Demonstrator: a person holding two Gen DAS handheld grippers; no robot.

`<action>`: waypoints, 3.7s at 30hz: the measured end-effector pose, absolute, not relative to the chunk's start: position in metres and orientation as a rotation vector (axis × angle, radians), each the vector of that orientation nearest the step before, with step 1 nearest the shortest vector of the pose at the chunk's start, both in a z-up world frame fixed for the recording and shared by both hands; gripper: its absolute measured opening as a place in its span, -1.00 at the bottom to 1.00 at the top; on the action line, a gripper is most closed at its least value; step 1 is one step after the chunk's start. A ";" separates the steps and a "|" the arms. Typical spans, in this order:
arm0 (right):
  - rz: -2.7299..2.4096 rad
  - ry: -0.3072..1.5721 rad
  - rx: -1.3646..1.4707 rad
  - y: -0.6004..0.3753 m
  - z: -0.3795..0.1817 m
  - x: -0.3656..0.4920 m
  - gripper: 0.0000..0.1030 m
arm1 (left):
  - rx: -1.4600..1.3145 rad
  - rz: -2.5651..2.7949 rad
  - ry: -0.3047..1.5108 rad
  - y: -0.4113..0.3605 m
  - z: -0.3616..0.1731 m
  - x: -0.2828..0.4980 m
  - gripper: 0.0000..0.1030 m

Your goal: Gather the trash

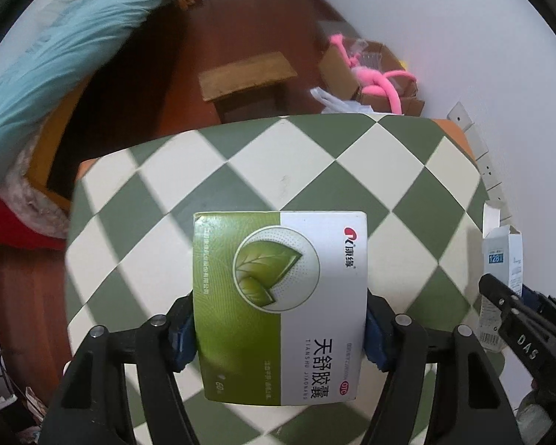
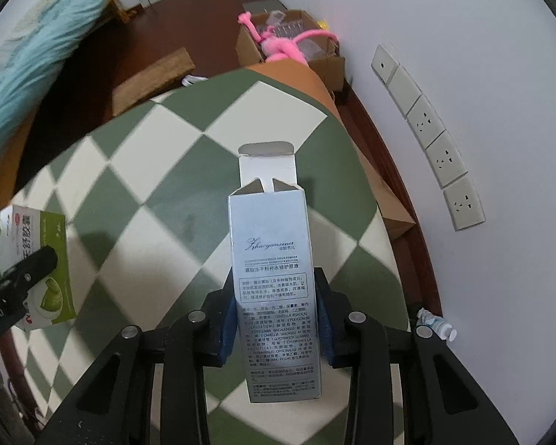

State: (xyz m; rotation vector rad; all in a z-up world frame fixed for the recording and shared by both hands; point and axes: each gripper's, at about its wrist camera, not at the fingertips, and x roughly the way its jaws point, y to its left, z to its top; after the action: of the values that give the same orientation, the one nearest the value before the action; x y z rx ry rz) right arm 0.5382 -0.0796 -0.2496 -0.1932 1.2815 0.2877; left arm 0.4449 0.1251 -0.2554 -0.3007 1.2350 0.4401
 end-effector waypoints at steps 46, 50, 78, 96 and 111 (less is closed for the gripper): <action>1.017 1.337 -0.458 0.244 -0.266 0.028 -0.27 | -0.969 0.818 1.092 0.356 -0.287 -0.098 0.39; 1.010 1.390 -0.549 0.278 -0.313 0.018 -0.27 | -1.039 0.837 1.134 0.377 -0.324 -0.104 0.43; 0.988 1.322 -0.683 0.286 -0.296 -0.010 1.00 | -0.847 1.050 1.107 0.313 -0.250 -0.180 0.99; 1.182 1.246 -0.512 0.158 -0.132 -0.055 1.00 | -0.735 0.908 0.925 0.208 -0.114 -0.199 0.99; 1.352 1.162 -0.428 0.100 -0.009 -0.074 1.00 | -0.733 0.772 0.784 0.165 -0.033 -0.221 0.99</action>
State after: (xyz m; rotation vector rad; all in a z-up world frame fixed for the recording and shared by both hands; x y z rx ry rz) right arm -0.0737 0.1004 -0.0090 -0.4280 1.1617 1.3519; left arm -0.2210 0.1650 -0.0327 -0.7330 0.7839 0.7723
